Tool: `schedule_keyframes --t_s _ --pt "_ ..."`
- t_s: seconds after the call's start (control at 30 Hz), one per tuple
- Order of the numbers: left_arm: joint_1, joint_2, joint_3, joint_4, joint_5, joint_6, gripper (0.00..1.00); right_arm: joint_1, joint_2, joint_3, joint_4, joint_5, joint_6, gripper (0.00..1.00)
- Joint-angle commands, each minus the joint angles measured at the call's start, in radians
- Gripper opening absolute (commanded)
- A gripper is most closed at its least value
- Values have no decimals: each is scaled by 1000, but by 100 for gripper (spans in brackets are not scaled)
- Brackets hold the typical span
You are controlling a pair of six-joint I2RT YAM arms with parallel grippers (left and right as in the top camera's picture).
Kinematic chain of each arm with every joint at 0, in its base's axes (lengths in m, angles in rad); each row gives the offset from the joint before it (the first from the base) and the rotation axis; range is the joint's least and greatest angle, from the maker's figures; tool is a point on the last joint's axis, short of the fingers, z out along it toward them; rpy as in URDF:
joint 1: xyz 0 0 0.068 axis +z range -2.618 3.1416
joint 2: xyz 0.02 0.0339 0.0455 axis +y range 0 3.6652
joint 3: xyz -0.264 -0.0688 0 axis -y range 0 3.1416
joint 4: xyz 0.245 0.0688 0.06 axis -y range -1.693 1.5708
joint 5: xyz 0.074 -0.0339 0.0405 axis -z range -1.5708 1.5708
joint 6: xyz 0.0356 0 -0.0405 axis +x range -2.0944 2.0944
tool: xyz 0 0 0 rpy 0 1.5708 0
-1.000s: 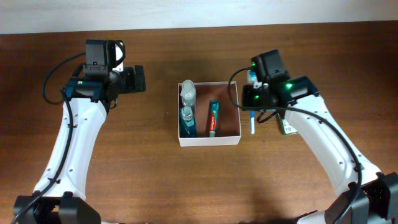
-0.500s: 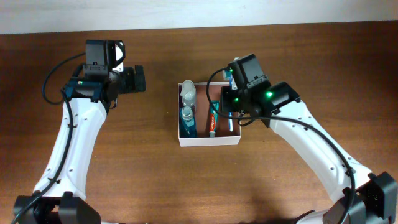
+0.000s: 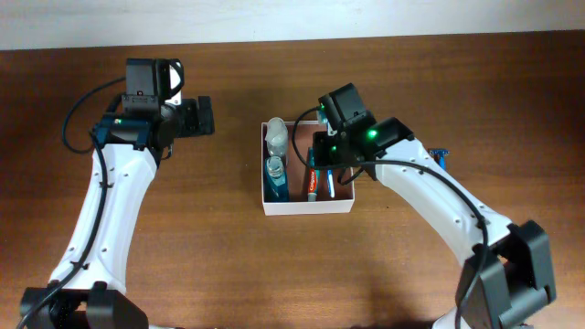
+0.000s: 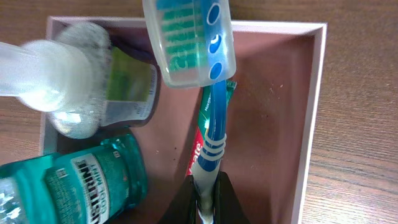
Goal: Pack container
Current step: 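Lift toothbrush with right gripper and lower it into the box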
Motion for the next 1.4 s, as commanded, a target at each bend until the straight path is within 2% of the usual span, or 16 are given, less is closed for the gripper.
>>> schedule_keyframes --t_s 0.0,0.83,1.37 --pt "0 -28 16 2 -7 -13 99 11 34 23 3 1 8 4" --pt "0 -28 16 2 -7 -13 99 11 187 21 3 -21 9 4" --pt "0 -28 16 2 -7 -13 99 11 197 20 3 -26 9 5"
